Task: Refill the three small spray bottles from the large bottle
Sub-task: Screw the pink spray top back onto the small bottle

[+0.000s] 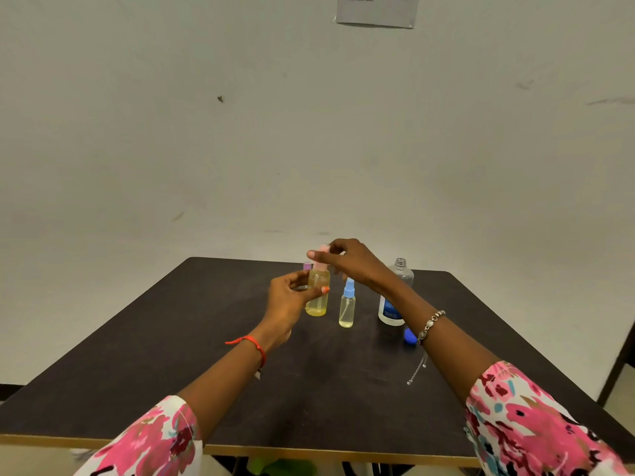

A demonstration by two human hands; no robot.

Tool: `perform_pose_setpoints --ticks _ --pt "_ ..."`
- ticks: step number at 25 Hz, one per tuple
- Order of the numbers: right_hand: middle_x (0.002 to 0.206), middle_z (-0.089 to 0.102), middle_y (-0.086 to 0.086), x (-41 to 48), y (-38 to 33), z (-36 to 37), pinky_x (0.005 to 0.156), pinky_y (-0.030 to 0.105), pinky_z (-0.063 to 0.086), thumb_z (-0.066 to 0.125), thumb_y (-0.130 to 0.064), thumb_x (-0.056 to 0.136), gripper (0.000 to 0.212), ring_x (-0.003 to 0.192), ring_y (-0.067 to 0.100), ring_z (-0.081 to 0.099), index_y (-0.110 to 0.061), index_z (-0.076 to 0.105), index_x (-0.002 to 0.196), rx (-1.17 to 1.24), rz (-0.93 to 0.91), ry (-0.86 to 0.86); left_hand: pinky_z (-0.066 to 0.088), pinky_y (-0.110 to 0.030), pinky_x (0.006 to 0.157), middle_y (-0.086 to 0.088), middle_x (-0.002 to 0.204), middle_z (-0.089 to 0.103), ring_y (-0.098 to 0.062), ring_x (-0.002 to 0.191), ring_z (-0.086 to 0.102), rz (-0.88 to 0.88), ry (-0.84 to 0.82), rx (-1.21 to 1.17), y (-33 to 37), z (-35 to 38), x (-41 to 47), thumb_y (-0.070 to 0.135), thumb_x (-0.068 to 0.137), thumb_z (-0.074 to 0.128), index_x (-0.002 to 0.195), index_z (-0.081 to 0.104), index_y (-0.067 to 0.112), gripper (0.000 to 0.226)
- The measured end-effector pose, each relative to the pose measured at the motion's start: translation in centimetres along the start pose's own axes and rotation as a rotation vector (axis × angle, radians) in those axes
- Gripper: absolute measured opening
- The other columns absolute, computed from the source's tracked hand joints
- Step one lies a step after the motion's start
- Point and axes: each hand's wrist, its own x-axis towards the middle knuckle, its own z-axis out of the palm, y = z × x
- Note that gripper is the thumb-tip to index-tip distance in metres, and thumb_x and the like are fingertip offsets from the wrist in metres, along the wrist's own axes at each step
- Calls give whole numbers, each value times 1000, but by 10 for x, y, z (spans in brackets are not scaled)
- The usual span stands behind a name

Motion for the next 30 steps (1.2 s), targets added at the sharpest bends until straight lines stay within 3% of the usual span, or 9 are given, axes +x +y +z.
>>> perform_pose_setpoints --ticks 2,4,7,11,16,22,25,28,30 --pt "101 64 9 -1 -2 -7 63 22 46 65 -20 82 29 84 17 58 -5 62 107 65 -37 -44 48 -47 98 -12 116 64 -25 111 59 -1 1 0 0 0 1 7 70 76 116 59 5 49" --pt "102 65 10 -3 -2 -9 65 20 47 65 -9 81 27 83 16 59 -1 64 106 63 -54 -79 48 -47 98 -13 117 64 -25 111 59 3 0 6 0 1 0 7 70 76 117 59 5 50" --pt "83 68 16 -4 1 -5 62 21 46 73 -17 74 24 69 17 59 2 69 88 53 -9 -16 49 -43 96 -9 111 65 -23 107 60 15 -7 10 -3 2 -1 6 70 76 116 60 5 48" --pt "62 56 14 -2 7 4 50 18 37 77 -35 69 46 52 14 48 9 63 72 -20 32 110 51 -40 93 -10 109 66 -22 103 62 33 -11 25 -4 3 0 6 69 77 117 60 5 51" --pt "71 55 13 0 7 6 57 24 38 72 -42 73 43 65 18 51 -2 57 73 -27 57 33 49 -44 96 -9 107 66 -24 107 61 32 -18 29 -3 7 3 8 69 77 111 62 7 45" --pt "103 69 16 -5 6 -7 63 21 45 69 -15 78 24 76 14 59 1 68 95 123 32 -9 49 -41 95 -6 107 64 -21 106 58 40 -15 22 -2 8 3 6 70 76 116 60 6 49" --pt "79 63 26 -4 9 -4 62 26 41 76 -27 70 36 70 22 53 6 68 83 65 39 44 50 -37 91 0 96 64 -18 101 59 51 -21 22 -4 8 1 5 71 75 112 62 7 43" --pt "60 46 18 -4 9 0 54 27 32 79 -34 65 51 58 22 41 13 61 68 26 64 89 51 -41 92 2 92 65 -19 99 62 52 -25 22 -5 11 0 5 70 75 110 64 8 42" --pt "50 37 10 -4 7 2 48 23 26 79 -35 65 49 47 15 33 3 52 53 -8 71 131 51 -39 91 3 89 66 -15 92 63 59 -21 22 -5 12 -1 5 69 76 111 64 6 43"
